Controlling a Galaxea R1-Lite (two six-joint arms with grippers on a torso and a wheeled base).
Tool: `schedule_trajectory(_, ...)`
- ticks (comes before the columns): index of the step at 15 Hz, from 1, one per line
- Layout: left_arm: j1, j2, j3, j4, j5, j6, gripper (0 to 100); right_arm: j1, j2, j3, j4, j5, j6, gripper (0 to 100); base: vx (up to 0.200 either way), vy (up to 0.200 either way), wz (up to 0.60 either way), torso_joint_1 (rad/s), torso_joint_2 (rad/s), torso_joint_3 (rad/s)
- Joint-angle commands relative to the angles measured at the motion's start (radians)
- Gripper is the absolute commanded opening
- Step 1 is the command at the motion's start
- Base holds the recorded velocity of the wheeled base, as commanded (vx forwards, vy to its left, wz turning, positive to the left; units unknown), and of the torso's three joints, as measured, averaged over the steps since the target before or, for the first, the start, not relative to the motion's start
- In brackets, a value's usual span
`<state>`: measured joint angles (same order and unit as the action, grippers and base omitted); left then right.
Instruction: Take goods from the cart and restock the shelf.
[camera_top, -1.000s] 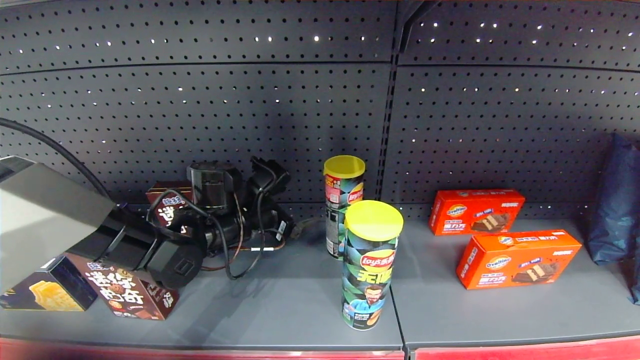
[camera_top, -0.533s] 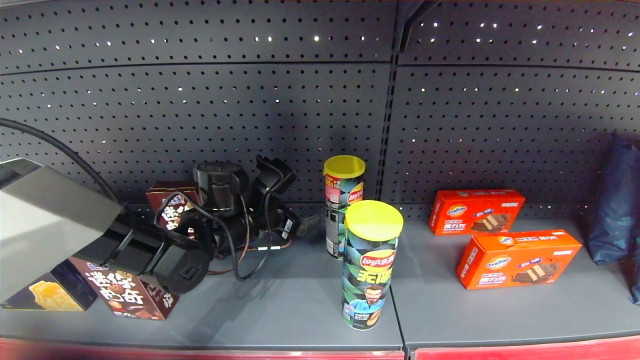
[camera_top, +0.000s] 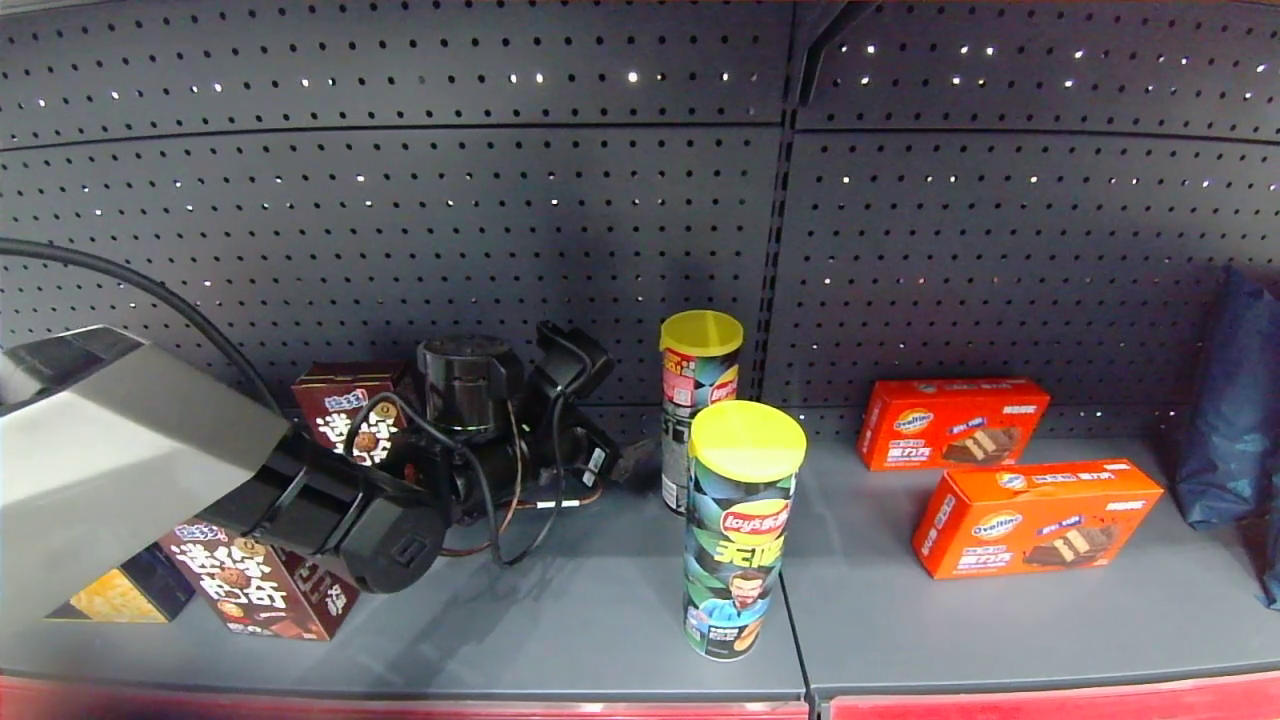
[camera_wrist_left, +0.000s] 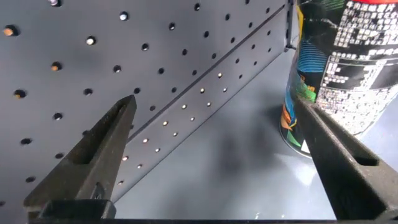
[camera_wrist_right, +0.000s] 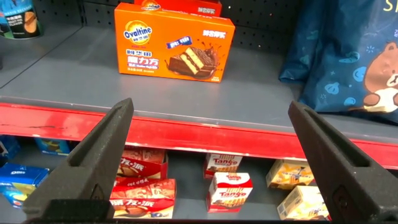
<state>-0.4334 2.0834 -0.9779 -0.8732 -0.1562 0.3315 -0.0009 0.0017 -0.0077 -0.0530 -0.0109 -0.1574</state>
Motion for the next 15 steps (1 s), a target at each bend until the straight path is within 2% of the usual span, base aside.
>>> schedule_trajectory(1, -0.001, 0.006, -0.001, -0.001, 0.0, 0.0, 100, -0.001, 0.001, 0.0, -0.001, 0.0, -0.001, 100, 0.0, 0.0, 0.0, 0.0, 0.0, 0.0)
schedule_trajectory(6, -0.018, -0.111, 0.042, 0.011, 0.044, 0.0, 100, -0.001, 0.001, -0.002, 0.005, 0.023, -0.002, 100, 0.0, 0.0, 0.0, 0.0, 0.0, 0.0)
schedule_trajectory(9, -0.034, -0.238, 0.073, 0.028, 0.101, 0.0, 100, -0.001, 0.001, -0.006, 0.019, 0.049, -0.002, 100, 0.0, 0.0, 0.0, 0.0, 0.0, 0.0)
schedule_trajectory(13, -0.045, -0.422, 0.225, 0.062, 0.191, 0.0, 100, -0.002, 0.004, -0.035, 0.097, 0.048, 0.006, 100, 0.0, 0.0, 0.0, 0.0, 0.0, 0.0)
schedule_trajectory(15, -0.027, -0.513, 0.286, 0.062, 0.204, -0.002, 100, -0.008, 0.029, -0.035, 0.099, 0.046, 0.013, 100, 0.0, 0.0, 0.0, 0.0, 0.0, 0.0)
